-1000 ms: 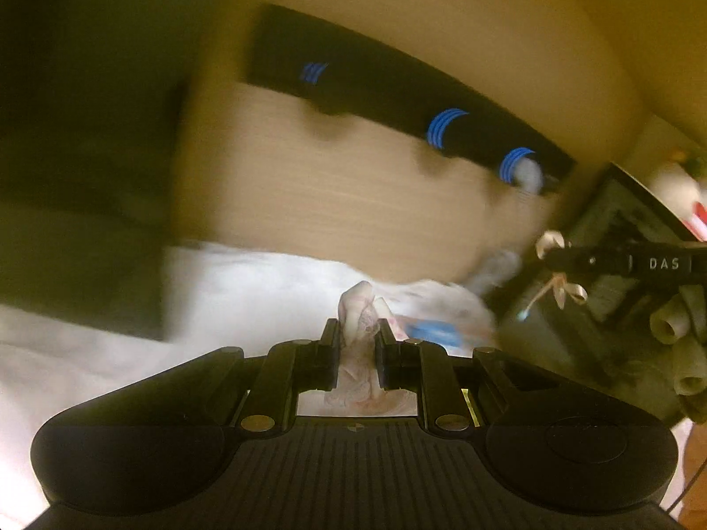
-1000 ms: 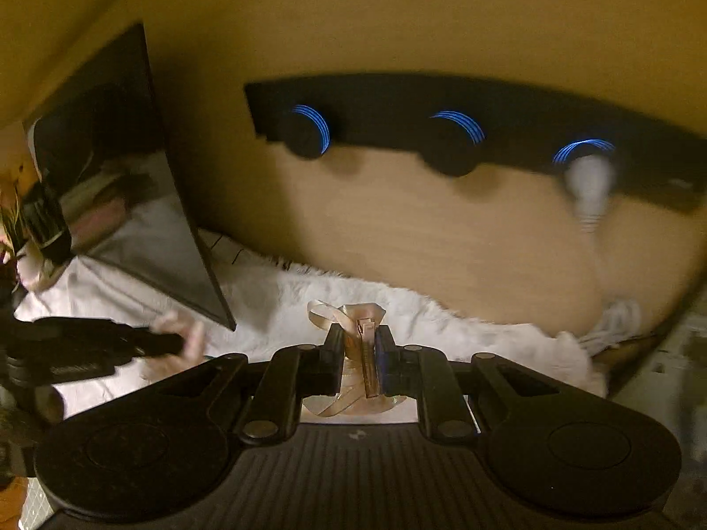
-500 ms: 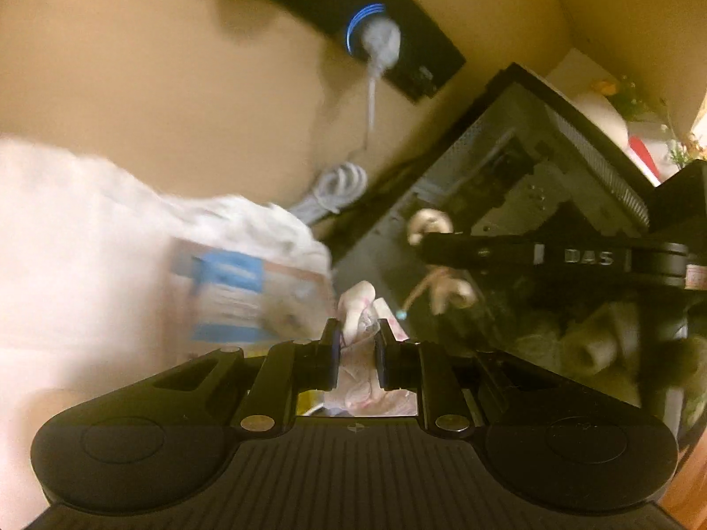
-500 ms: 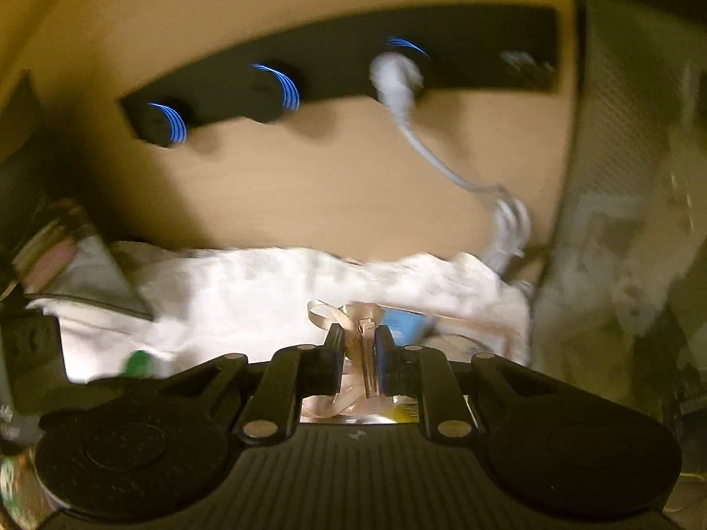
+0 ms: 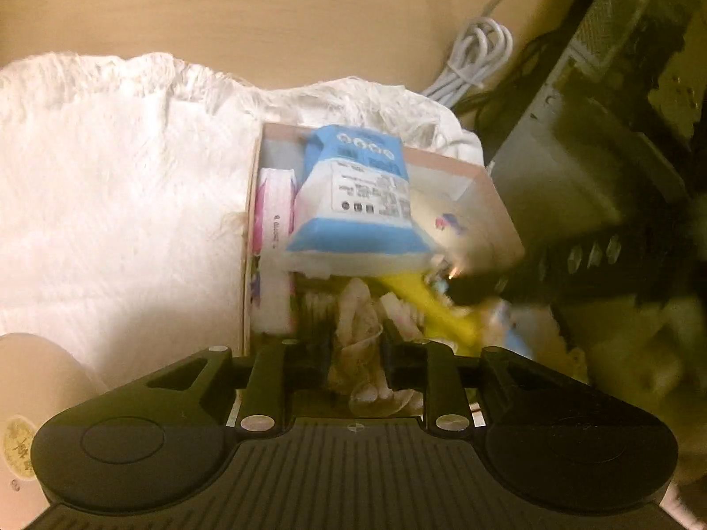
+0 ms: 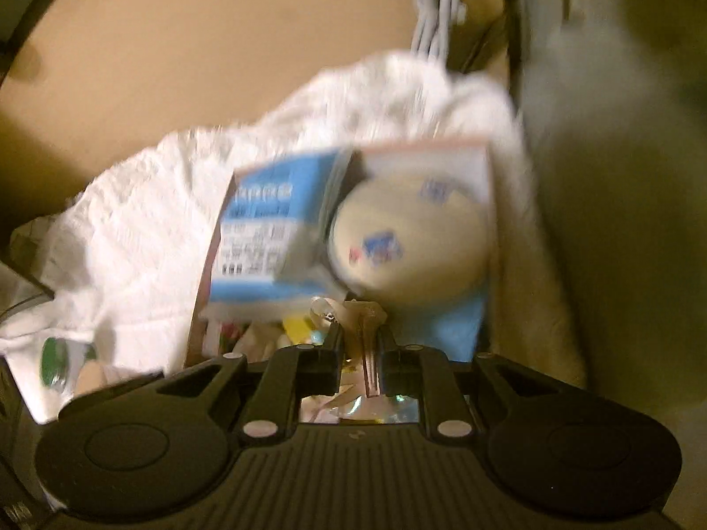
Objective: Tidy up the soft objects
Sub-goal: 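Carry the fabric and ribbon bow into the pink box and open both tools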
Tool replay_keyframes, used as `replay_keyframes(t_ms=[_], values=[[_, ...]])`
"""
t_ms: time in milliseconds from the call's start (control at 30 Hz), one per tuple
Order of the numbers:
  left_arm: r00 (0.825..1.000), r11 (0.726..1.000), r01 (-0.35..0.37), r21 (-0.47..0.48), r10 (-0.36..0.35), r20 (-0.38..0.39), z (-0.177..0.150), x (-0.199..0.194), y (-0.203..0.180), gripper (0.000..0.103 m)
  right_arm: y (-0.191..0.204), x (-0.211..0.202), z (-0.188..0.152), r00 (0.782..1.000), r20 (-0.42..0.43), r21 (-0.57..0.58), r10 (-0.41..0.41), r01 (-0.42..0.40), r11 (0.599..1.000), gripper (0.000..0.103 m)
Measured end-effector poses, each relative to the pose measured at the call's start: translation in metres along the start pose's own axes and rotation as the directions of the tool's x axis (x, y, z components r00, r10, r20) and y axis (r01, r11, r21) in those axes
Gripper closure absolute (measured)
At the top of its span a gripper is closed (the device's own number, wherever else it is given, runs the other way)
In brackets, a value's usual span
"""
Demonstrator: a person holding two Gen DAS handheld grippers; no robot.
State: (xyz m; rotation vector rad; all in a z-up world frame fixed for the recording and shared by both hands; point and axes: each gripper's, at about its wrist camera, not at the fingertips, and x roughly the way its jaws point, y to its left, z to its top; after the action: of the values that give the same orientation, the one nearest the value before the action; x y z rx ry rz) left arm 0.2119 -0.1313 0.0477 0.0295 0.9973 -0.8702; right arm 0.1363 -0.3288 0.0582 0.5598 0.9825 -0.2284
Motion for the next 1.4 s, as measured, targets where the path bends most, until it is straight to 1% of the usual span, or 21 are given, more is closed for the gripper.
replay_keyframes(t_ms=[67,133,200,267,333,433,533,633,667,733,833,867,900,1000,1033,1133,1200,1267,1333,1367,1400], values=[[0.999,0.999,0.046,-0.025,-0.046,0.011,0.003,-0.006,0.003,0.076,0.002,-0.003,-0.002,1.000,0.018,-0.029,0.005,-0.005,1.000,0.085],[0.997,0.996,0.070,-0.046,-0.069,0.033,0.009,-0.015,0.005,0.076,0.006,-0.014,-0.001,0.998,0.054,-0.065,0.008,-0.004,0.998,0.084],[0.993,0.992,0.099,-0.078,-0.093,0.071,0.014,-0.029,0.011,0.076,0.009,-0.026,-0.001,0.995,0.085,-0.083,0.043,-0.036,0.996,0.067],[0.987,0.987,0.125,-0.101,-0.113,0.110,0.019,-0.041,0.016,0.075,0.014,-0.038,-0.004,0.989,0.127,-0.098,0.074,-0.061,0.993,0.061],[0.986,0.986,0.127,-0.104,-0.115,0.119,0.024,-0.047,0.019,0.075,0.017,-0.046,-0.007,0.983,0.156,-0.103,0.095,-0.080,0.991,0.060],[0.988,0.987,0.130,-0.095,-0.121,0.091,0.022,-0.048,0.019,0.075,0.021,-0.055,-0.011,0.977,0.196,-0.098,0.084,-0.066,0.993,0.060],[0.985,0.983,0.168,-0.072,-0.164,0.056,0.015,-0.044,0.014,0.075,0.025,-0.060,-0.016,0.976,0.215,-0.107,0.042,-0.019,0.994,0.060],[0.984,0.984,0.173,-0.051,-0.175,-0.023,0.014,-0.022,0.006,0.075,0.028,-0.061,-0.021,0.973,0.230,-0.121,-0.013,0.042,0.992,0.060],[0.987,0.988,0.149,-0.049,-0.152,-0.057,0.014,-0.013,0.004,0.074,0.028,-0.061,-0.021,0.972,0.232,-0.118,-0.039,0.068,0.991,0.060],[0.991,0.995,0.090,-0.046,-0.094,-0.092,0.013,-0.004,0.002,0.074,0.028,-0.062,-0.026,0.965,0.244,-0.110,-0.091,0.121,0.987,0.060],[0.991,0.998,0.057,-0.040,-0.061,-0.120,0.016,0.003,0.002,0.074,0.025,-0.062,-0.041,0.964,0.238,-0.131,-0.120,0.154,0.979,0.060],[0.989,0.999,0.034,-0.014,-0.035,-0.146,0.016,0.008,0.001,0.074,0.023,-0.062,-0.046,0.965,0.229,-0.133,-0.127,0.160,0.978,0.059],[0.987,0.999,0.008,0.036,-0.002,-0.159,0.016,0.011,-0.003,0.078,0.021,-0.060,-0.049,0.966,0.221,-0.132,-0.132,0.164,0.978,0.058],[0.986,0.993,-0.014,0.121,0.034,-0.166,0.017,0.014,-0.015,0.077,0.017,-0.059,-0.057,0.968,0.201,-0.119,-0.147,0.173,0.978,0.057],[0.986,0.989,-0.016,0.150,0.041,-0.164,0.016,0.012,-0.019,0.076,0.016,-0.060,-0.058,0.968,0.201,-0.116,-0.149,0.174,0.978,0.056],[0.980,0.963,-0.024,0.267,0.075,-0.186,0.011,0.003,-0.029,0.076,0.017,-0.068,-0.062,0.963,0.220,-0.109,-0.157,0.184,0.977,0.048],[0.979,0.953,-0.020,0.302,0.081,-0.189,0.012,-0.004,-0.032,0.076,0.018,-0.076,-0.064,0.957,0.238,-0.109,-0.164,0.194,0.975,0.046],[0.976,0.962,0.003,0.273,0.056,-0.209,0.016,-0.009,-0.029,0.077,0.020,-0.083,-0.066,0.952,0.256,-0.112,-0.168,0.202,0.973,0.046],[0.972,0.980,0.036,0.195,0.011,-0.233,0.022,-0.012,-0.020,0.076,0.024,-0.089,-0.066,0.946,0.275,-0.118,-0.171,0.210,0.971,0.045],[0.975,0.990,0.058,0.132,-0.028,-0.223,0.024,-0.015,-0.014,0.075,0.025,-0.091,-0.066,0.943,0.286,-0.121,-0.172,0.214,0.969,0.045],[0.982,0.994,0.087,0.060,-0.076,-0.170,0.027,-0.022,-0.007,0.075,0.027,-0.095,-0.066,0.938,0.298,-0.122,-0.175,0.219,0.968,0.045]])
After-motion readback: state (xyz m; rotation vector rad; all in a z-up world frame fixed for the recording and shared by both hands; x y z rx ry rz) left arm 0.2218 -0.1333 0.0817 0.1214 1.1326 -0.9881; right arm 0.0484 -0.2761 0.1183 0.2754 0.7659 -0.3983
